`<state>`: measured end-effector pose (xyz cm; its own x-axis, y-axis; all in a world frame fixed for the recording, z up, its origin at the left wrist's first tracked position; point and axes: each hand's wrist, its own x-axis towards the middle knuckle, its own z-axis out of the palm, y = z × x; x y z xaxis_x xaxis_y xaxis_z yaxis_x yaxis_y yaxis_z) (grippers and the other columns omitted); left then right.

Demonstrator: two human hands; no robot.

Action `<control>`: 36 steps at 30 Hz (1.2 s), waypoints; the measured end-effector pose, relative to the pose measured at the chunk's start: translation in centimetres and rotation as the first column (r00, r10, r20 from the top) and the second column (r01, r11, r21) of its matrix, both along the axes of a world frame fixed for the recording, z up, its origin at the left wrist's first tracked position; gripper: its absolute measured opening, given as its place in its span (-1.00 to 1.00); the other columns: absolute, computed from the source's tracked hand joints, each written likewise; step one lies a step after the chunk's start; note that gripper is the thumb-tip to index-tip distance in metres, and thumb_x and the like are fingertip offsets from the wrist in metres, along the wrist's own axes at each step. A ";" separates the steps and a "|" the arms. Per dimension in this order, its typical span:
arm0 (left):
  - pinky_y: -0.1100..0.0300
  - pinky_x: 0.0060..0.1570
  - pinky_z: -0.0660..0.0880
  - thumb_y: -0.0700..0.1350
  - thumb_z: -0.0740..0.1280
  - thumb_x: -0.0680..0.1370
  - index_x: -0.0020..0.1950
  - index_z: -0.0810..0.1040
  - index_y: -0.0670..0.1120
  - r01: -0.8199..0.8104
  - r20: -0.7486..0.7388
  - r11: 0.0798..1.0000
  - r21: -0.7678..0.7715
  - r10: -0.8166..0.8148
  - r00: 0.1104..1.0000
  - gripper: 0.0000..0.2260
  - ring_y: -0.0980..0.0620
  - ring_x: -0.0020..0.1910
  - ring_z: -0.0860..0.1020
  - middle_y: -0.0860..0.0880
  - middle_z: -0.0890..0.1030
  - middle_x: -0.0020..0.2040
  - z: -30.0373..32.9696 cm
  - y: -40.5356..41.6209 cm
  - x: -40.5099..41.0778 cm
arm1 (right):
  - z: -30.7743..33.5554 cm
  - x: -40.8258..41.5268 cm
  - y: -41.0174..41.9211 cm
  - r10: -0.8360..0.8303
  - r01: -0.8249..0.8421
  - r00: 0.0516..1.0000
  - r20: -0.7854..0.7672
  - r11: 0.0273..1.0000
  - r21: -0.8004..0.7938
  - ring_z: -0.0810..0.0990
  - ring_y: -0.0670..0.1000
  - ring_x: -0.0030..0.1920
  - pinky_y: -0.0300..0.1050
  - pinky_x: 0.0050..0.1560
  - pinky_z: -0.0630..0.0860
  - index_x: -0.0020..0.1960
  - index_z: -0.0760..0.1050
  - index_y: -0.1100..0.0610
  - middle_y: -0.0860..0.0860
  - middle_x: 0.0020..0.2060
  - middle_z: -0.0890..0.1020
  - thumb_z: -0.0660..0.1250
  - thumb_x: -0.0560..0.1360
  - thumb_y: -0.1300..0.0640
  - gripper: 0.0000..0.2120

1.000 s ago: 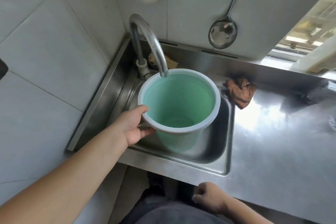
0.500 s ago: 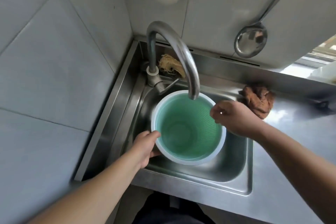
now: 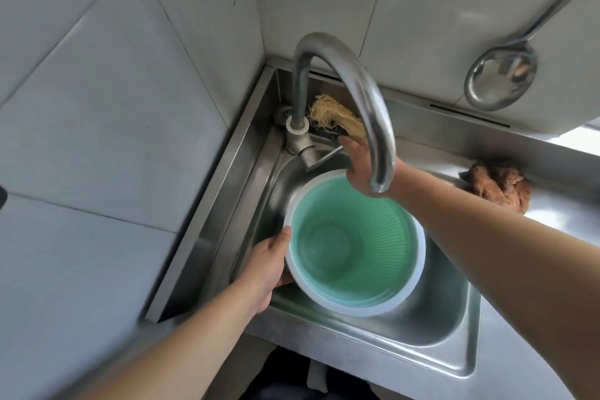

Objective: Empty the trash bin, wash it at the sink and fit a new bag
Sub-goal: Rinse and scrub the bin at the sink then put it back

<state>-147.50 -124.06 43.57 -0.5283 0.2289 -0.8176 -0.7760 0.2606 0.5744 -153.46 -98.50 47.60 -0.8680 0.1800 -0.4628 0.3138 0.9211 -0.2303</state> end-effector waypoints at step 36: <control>-0.02 0.07 0.62 0.35 0.06 0.59 -0.05 0.70 -0.03 -0.063 -0.085 0.974 -0.218 0.045 0.995 -0.42 -0.10 -0.05 0.70 -0.03 0.76 -0.13 -0.9 1.2 0.6 | -2.9 15.4 2.6 -0.701 0.638 0.709 -0.081 0.686 -0.351 0.61 0.18 -0.14 0.08 -0.06 0.54 -0.06 0.55 0.26 0.15 -0.19 0.65 0.14 0.62 -0.11 -0.55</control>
<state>-146.90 -122.88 42.65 -0.5996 0.0170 -0.8002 -0.7471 0.3465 0.5672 -138.09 -95.88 44.68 -0.6396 0.6405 -0.4250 0.7408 0.3661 -0.5632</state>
